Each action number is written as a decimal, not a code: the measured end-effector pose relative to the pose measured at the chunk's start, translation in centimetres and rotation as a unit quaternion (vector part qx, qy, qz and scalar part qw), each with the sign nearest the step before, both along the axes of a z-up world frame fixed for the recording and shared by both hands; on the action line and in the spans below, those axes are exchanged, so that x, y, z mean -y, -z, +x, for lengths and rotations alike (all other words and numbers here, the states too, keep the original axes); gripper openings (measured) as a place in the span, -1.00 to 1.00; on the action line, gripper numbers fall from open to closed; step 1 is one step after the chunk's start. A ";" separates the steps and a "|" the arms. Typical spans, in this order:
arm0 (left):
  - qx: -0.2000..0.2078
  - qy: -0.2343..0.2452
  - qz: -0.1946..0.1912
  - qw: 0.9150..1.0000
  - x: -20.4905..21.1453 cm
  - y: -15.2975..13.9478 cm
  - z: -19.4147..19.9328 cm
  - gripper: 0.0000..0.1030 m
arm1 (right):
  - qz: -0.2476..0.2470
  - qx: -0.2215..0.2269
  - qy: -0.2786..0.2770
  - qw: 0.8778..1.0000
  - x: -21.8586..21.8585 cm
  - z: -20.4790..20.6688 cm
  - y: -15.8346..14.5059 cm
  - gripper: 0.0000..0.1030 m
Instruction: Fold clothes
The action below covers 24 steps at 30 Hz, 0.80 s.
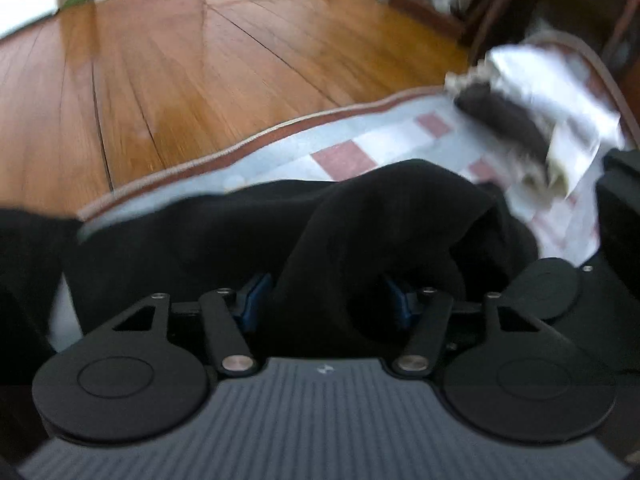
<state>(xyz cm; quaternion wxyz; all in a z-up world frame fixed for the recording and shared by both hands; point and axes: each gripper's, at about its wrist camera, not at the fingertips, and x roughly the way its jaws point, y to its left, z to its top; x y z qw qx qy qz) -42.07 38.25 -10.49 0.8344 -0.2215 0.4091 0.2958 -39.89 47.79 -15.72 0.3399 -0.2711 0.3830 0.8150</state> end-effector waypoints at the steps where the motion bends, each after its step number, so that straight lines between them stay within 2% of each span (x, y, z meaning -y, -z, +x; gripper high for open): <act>1: -0.027 0.011 0.019 0.999 -0.1 -0.6 0.8 0.22 | 0.000 -0.004 0.004 1.000 -0.1 0.1 0.0 -0.83; 3: -0.075 0.039 0.055 0.995 -0.1 -1.5 2.4 0.28 | 0.003 -0.008 0.003 1.000 0.0 0.0 0.0 -0.81; 5: -0.105 0.062 0.077 0.990 0.0 -1.6 4.3 0.23 | 0.026 -0.007 -0.010 1.000 0.7 -0.3 -0.4 -0.81; 6: -0.116 0.070 0.084 0.987 0.1 -1.6 5.0 0.08 | 0.037 -0.009 -0.017 0.999 1.1 -0.4 -0.7 -0.82; 7: -0.126 0.077 0.087 0.985 0.4 -1.6 5.5 -0.59 | 0.042 -0.026 -0.024 0.998 1.4 -0.3 -1.0 -0.82; 8: -0.134 0.078 0.095 0.983 0.7 -1.9 6.0 -0.71 | 0.046 -0.054 -0.035 0.997 1.8 -0.1 -1.4 -0.82; 10: -0.133 0.051 0.125 0.982 1.3 -3.6 6.4 -0.75 | 0.060 -0.108 -0.055 0.991 2.6 0.6 -2.4 -0.80; 13: -0.095 -0.021 0.170 0.981 1.5 -7.8 4.6 -0.76 | 0.063 -0.173 -0.053 0.982 2.7 2.2 -3.4 -0.81; 15: -0.053 -0.092 0.203 0.973 1.0 -11.4 2.0 -0.76 | 0.079 -0.201 -0.050 0.975 4.2 4.7 -4.9 -0.81; 16: -0.031 -0.131 0.221 0.966 0.7 -13.3 0.5 -0.77 | 0.093 -0.210 -0.048 0.972 4.3 5.5 -5.7 -0.81; 18: 0.016 -0.213 0.255 0.943 0.9 -16.6 -3.2 -0.81 | 0.132 -0.228 -0.048 0.964 4.1 7.1 -8.1 -0.81; 20: 0.067 -0.305 0.286 0.906 1.9 -18.6 -7.4 -0.81 | 0.164 -0.239 -0.041 0.956 3.7 7.0 -9.7 -0.82; 21: 0.074 -0.356 0.296 0.883 2.4 -18.2 -9.3 -0.82 | 0.174 -0.232 -0.034 0.956 4.0 8.5 -10.4 -0.82; 23: 0.086 -0.455 0.314 0.829 3.5 -17.4 -13.1 -0.82 | 0.180 -0.199 -0.029 0.963 2.3 7.7 -10.0 -0.83; 24: 0.087 -0.495 0.316 0.805 3.9 -16.6 -14.7 -0.82 | 0.176 -0.171 -0.021 0.969 1.5 7.0 -9.0 -0.83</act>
